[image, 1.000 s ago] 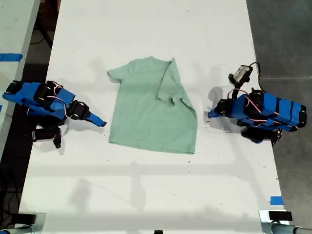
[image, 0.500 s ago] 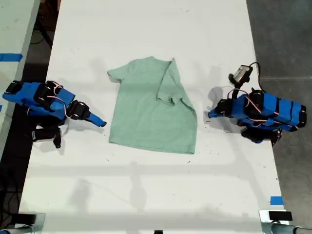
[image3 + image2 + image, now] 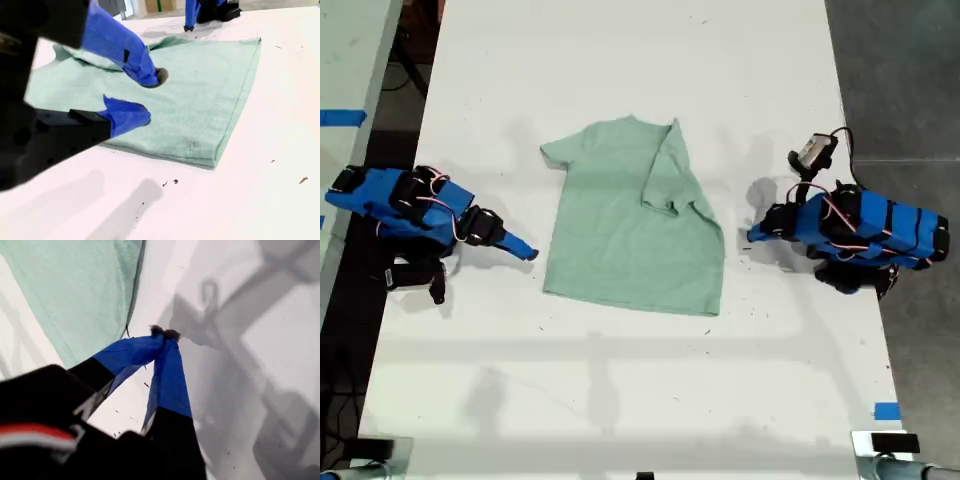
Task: Fold t shirt
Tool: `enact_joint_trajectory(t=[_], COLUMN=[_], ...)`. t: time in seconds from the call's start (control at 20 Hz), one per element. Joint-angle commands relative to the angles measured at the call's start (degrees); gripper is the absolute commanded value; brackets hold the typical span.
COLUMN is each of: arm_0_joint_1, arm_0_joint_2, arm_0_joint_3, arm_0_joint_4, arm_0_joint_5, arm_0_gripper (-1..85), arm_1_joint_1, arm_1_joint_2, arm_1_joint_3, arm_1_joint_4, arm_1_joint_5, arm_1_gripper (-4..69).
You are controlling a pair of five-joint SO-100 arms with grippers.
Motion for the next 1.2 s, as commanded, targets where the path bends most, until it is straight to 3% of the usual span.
enact_joint_trajectory(t=[0.0,1.15], arm_0_joint_1=[-0.26,-0.26], arm_0_joint_2=[0.44,0.44], arm_0_joint_3=[0.35,0.35], arm_0_joint_4=[-1.05,-1.05], arm_0_joint_5=[0.35,0.35], arm_0_gripper=[8.7,8.7], arm_1_joint_1=[0.62,0.97], arm_1_joint_2=[0.62,0.62], arm_1_joint_3=[2.2,2.81], arm_1_joint_4=[-1.85,-2.81], arm_1_joint_5=[-1.67,-0.62], arm_1_gripper=[-1.5,-1.9])
